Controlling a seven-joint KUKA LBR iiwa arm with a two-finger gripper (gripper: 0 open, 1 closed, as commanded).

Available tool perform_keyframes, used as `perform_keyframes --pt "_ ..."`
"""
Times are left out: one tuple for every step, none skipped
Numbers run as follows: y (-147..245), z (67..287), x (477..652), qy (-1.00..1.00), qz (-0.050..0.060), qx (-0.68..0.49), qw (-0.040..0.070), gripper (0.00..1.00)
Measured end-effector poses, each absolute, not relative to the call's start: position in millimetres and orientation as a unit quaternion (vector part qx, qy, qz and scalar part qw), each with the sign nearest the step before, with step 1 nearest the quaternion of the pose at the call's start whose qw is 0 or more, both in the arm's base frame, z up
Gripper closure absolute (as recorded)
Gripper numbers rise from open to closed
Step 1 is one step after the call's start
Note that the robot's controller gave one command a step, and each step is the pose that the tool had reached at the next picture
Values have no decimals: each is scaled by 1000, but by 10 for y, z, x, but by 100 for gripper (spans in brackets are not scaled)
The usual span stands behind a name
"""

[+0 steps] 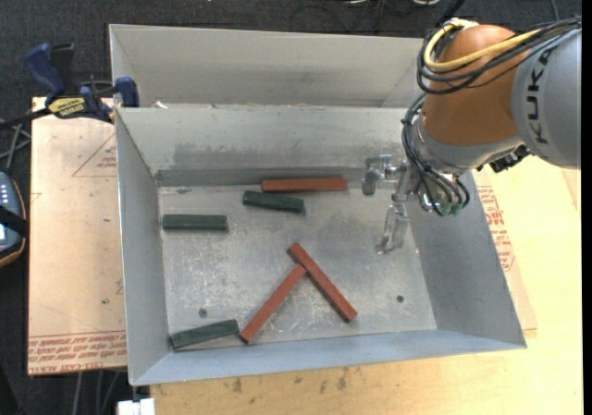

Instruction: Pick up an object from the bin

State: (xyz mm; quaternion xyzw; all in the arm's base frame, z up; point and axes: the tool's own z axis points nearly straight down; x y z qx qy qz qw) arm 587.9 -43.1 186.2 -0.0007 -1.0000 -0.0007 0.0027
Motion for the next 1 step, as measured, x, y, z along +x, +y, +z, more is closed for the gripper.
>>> perform_keyframes --pt "-431 1900 5896 -1000 0 0 -1 0"
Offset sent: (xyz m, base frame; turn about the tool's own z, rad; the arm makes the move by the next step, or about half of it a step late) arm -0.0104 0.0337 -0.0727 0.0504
